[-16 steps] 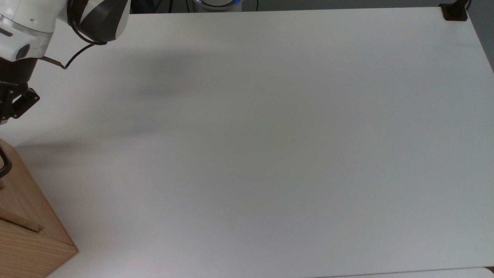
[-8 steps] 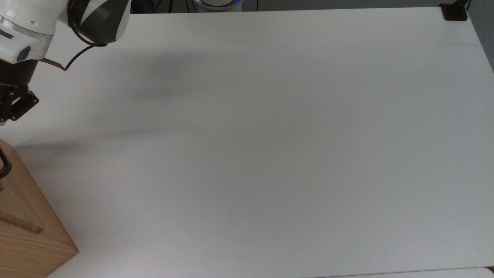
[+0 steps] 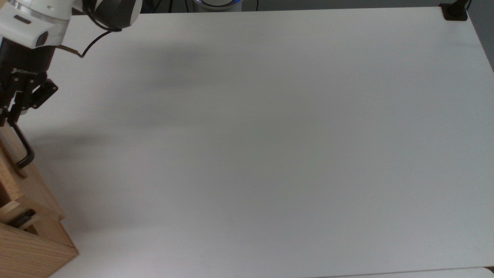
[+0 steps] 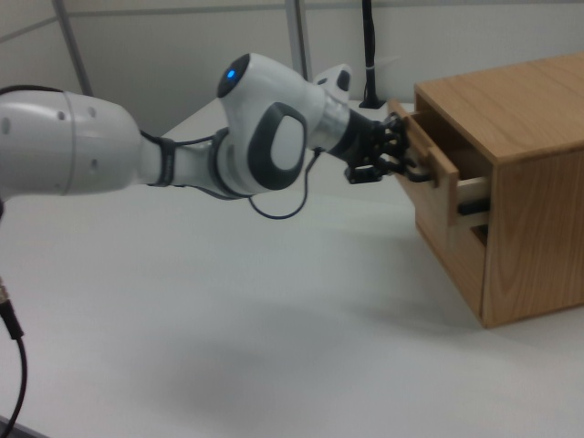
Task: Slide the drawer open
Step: 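Pull the handle straight out, sliding the drawer open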
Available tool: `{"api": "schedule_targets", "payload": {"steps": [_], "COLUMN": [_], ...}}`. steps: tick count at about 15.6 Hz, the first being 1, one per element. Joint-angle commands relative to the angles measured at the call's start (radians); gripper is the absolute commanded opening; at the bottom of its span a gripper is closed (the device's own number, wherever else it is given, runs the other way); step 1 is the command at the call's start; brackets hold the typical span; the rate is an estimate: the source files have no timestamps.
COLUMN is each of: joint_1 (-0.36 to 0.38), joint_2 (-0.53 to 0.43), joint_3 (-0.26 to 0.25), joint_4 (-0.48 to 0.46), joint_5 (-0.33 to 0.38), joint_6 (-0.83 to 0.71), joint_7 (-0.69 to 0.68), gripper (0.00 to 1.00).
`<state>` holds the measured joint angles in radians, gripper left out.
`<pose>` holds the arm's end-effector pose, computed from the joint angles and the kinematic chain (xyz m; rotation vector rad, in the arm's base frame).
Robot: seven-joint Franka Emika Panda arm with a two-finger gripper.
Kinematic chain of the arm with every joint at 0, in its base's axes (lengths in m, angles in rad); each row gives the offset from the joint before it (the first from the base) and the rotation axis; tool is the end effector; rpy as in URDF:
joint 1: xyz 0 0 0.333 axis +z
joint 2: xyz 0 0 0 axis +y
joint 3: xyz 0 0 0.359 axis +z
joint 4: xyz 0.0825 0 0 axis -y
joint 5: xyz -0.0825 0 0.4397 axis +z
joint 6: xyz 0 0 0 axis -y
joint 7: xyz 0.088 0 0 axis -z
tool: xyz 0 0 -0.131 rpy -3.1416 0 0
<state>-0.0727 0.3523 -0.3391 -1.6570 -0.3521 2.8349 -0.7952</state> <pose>0.7401 -0.2670 0.5145 2.1682 0.8468 0.6018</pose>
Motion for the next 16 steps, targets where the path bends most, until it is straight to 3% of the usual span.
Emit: {"api": "schedule_targets", "payload": {"steps": [1, 5, 16], "joint_1": [0.068, 0.12, 0.225], "joint_2": [-0.206, -0.295, -0.41], "joint_3": [0.008, 0.008, 0.023], "joint_4": [-0.174, -0.242, -0.244], "joint_5": [-0.013, -0.013, 0.001], "joint_6": [0.0, -0.066, -0.422], "joint_7": [0.031, 0.033, 0.05], "gripper": [0.0, 0.0, 0.0]}}
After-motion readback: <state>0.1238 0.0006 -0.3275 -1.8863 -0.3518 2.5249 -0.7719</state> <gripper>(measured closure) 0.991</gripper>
